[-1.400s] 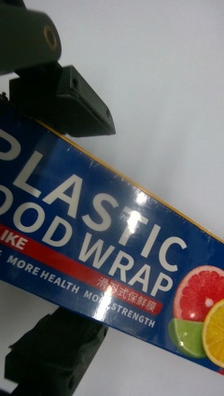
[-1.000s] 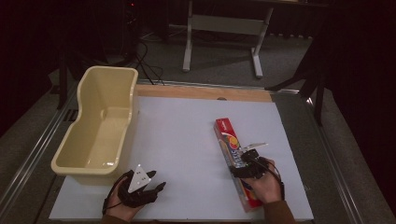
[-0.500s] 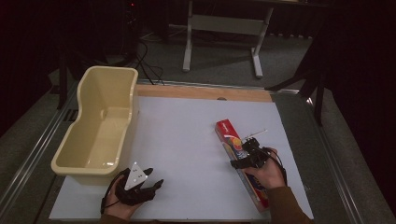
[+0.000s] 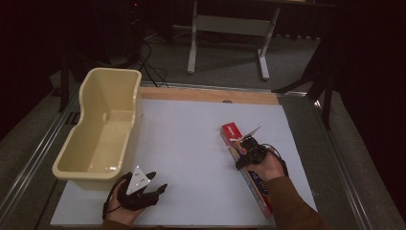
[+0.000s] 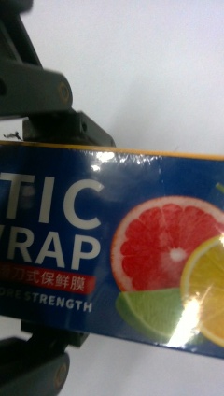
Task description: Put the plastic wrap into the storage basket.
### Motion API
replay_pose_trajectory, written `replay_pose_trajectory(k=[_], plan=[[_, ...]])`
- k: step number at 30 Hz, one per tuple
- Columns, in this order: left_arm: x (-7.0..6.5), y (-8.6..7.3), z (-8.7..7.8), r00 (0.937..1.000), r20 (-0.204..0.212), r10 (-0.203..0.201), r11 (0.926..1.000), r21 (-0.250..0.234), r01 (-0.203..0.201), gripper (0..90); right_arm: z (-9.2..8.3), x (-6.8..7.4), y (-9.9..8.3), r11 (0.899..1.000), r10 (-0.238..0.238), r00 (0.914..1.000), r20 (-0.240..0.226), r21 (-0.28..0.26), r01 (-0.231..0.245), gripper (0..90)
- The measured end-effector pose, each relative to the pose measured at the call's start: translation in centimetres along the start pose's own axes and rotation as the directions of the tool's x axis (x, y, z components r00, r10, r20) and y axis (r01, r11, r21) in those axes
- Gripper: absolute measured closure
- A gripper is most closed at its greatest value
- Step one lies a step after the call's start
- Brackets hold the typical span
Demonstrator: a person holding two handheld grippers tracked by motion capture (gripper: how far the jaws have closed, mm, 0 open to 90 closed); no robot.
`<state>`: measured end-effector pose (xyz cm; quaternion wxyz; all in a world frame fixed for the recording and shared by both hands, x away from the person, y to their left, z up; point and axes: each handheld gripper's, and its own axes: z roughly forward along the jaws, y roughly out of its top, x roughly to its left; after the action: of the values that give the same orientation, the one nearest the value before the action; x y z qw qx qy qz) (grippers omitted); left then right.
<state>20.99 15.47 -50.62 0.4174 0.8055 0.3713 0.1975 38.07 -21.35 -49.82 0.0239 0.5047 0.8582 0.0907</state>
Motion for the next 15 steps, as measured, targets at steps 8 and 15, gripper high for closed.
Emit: replay_pose_trajectory(k=[8,15], plan=[[0.14,0.01,-0.01,1.0,0.002,-0.006,1.0,-0.002,0.006,43.5,-0.35,-0.25,0.9,0.994,0.068,0.9977,-0.001,0.088,-0.067,39.7],[0.09,0.07,0.0,1.0,0.0,-0.006,1.0,-0.002,0.006,43.5,-0.58,-0.38,0.61,0.991,0.116,0.9891,-0.09,0.083,-0.109,39.8]])
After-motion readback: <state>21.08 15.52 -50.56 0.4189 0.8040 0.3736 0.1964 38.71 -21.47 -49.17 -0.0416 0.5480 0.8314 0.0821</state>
